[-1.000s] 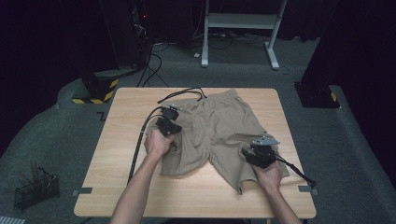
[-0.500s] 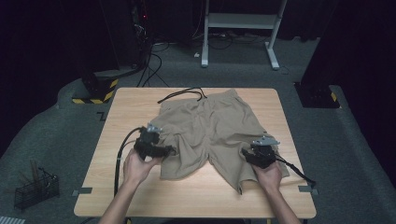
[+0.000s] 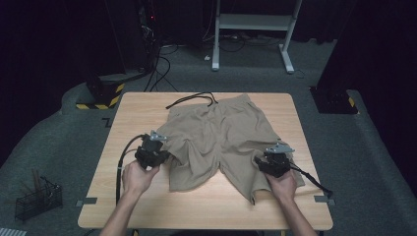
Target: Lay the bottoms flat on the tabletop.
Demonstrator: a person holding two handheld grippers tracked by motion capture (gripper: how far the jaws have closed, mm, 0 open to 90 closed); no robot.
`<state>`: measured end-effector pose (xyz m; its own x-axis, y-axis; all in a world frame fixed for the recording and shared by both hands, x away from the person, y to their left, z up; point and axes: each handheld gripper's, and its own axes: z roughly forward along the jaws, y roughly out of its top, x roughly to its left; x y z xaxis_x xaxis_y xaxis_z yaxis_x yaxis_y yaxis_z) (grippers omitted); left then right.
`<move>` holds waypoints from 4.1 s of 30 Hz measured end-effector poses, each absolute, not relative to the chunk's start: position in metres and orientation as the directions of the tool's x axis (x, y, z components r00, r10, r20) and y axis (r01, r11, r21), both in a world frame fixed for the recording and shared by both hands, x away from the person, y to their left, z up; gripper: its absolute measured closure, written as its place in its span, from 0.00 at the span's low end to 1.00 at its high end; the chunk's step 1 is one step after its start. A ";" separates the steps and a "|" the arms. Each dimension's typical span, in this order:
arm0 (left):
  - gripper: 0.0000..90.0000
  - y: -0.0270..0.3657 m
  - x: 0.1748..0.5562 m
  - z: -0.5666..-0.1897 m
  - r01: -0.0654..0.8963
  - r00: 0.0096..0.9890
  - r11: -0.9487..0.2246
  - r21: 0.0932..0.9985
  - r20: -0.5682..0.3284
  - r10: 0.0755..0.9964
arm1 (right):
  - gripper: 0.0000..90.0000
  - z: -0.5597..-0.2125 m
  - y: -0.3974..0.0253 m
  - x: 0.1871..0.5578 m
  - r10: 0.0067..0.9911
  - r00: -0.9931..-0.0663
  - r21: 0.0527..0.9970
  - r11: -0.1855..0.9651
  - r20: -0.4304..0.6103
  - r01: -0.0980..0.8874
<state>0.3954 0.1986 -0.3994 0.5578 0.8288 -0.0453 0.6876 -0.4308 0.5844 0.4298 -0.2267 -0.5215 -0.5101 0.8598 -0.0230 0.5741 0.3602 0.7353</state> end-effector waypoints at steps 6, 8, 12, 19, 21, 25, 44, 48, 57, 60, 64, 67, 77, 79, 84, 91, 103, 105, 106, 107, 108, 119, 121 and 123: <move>0.94 0.177 0.481 -0.412 0.745 0.534 -0.492 0.450 0.039 0.844 | 0.57 -0.521 -0.227 0.430 0.860 -0.510 0.735 0.360 -0.023 0.574; 0.94 0.170 0.506 -0.435 0.774 0.505 -0.493 0.396 0.083 0.859 | 0.57 -0.522 -0.227 0.430 0.860 -0.509 0.736 0.359 -0.023 0.574; 0.89 0.165 0.518 -0.462 0.774 0.487 -0.494 0.395 0.128 0.864 | 0.57 -0.521 -0.227 0.430 0.862 -0.507 0.731 0.358 -0.018 0.581; 0.54 0.188 0.475 -0.443 0.726 0.441 -0.426 0.540 0.111 0.891 | 0.60 -0.477 -0.180 0.413 0.761 -0.645 0.775 0.447 -0.068 0.447; 0.51 0.195 0.461 -0.441 0.718 0.426 -0.410 0.562 0.110 0.898 | 0.60 -0.472 -0.155 0.410 0.712 -0.699 0.777 0.477 -0.067 0.412; 0.50 0.207 0.440 -0.439 0.721 0.394 -0.366 0.588 0.086 0.915 | 0.61 -0.480 -0.110 0.406 0.635 -0.771 0.751 0.534 -0.052 0.389; 0.77 0.195 0.447 -0.485 0.741 0.308 -0.209 0.639 -0.045 0.950 | 0.84 -0.516 -0.029 0.406 0.534 -0.846 0.687 0.622 -0.021 0.375; 0.96 0.196 0.451 -0.473 0.734 0.335 -0.262 0.627 0.002 0.942 | 0.99 -0.514 -0.033 0.401 0.506 -0.859 0.666 0.668 -0.079 0.332; 0.97 0.231 0.439 -0.407 0.738 0.384 -0.393 0.548 0.139 0.913 | 0.99 -0.500 -0.073 0.404 0.520 -0.844 0.626 0.704 -0.132 0.336; 0.96 0.231 0.450 -0.413 0.764 0.389 -0.411 0.497 0.153 0.909 | 0.99 -0.494 -0.085 0.412 0.565 -0.816 0.640 0.673 -0.121 0.371; 0.67 0.217 0.468 -0.445 0.785 0.355 -0.386 0.484 0.159 0.921 | 0.89 -0.498 -0.082 0.434 0.634 -0.754 0.609 0.670 -0.172 0.425; 0.55 0.210 0.457 -0.450 0.749 0.355 -0.397 0.530 0.184 0.916 | 0.81 -0.498 -0.083 0.434 0.656 -0.738 0.626 0.646 -0.161 0.437; 0.41 0.215 0.405 -0.434 0.739 0.352 -0.327 0.590 0.076 0.933 | 0.71 -0.492 -0.074 0.391 0.568 -0.818 0.714 0.608 -0.087 0.346; 0.41 0.206 0.402 -0.443 0.746 0.367 -0.337 0.574 0.067 0.928 | 0.70 -0.501 -0.064 0.389 0.540 -0.840 0.712 0.610 -0.053 0.348; 0.42 0.196 0.419 -0.464 0.766 0.349 -0.325 0.555 0.067 0.935 | 0.66 -0.511 -0.044 0.387 0.523 -0.851 0.707 0.618 -0.043 0.345; 0.44 0.193 0.454 -0.492 0.754 0.285 -0.288 0.591 0.100 0.953 | 0.74 -0.515 -0.024 0.392 0.506 -0.862 0.683 0.638 -0.027 0.354; 0.98 0.190 0.458 -0.466 0.721 0.393 -0.419 0.553 0.172 0.903 | 1.00 -0.508 -0.043 0.363 0.356 -0.934 0.630 0.735 -0.041 0.253; 0.98 0.195 0.445 -0.447 0.701 0.401 -0.438 0.563 0.196 0.895 | 1.00 -0.507 -0.054 0.350 0.325 -0.943 0.624 0.751 -0.064 0.217; 0.98 0.197 0.441 -0.439 0.697 0.403 -0.443 0.563 0.204 0.892 | 1.00 -0.506 -0.059 0.344 0.322 -0.944 0.628 0.750 -0.071 0.208; 0.98 0.200 0.436 -0.429 0.702 0.408 -0.450 0.552 0.206 0.889 | 1.00 -0.504 -0.063 0.341 0.325 -0.943 0.634 0.745 -0.074 0.207; 0.98 0.201 0.434 -0.424 0.706 0.413 -0.451 0.545 0.201 0.888 | 1.00 -0.501 -0.068 0.339 0.337 -0.938 0.653 0.728 -0.077 0.208; 0.98 0.205 0.416 -0.396 0.847 0.434 -0.433 0.307 0.070 0.898 | 0.79 -0.472 -0.106 0.368 0.529 -0.846 0.755 0.581 -0.067 0.304; 0.98 0.210 0.410 -0.407 0.878 0.431 -0.425 0.221 0.024 0.902 | 0.74 -0.468 -0.126 0.375 0.580 -0.812 0.760 0.555 -0.061 0.339; 0.97 0.213 0.405 -0.423 0.888 0.441 -0.438 0.139 0.005 0.897 | 0.70 -0.466 -0.145 0.382 0.627 -0.776 0.757 0.536 -0.062 0.373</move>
<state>0.4048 0.2126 -0.4231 0.4412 0.8974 0.0055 0.8883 -0.4376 0.1390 0.3824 -0.1450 -0.4661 -0.7765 0.6271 -0.0618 0.3730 0.5365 0.7570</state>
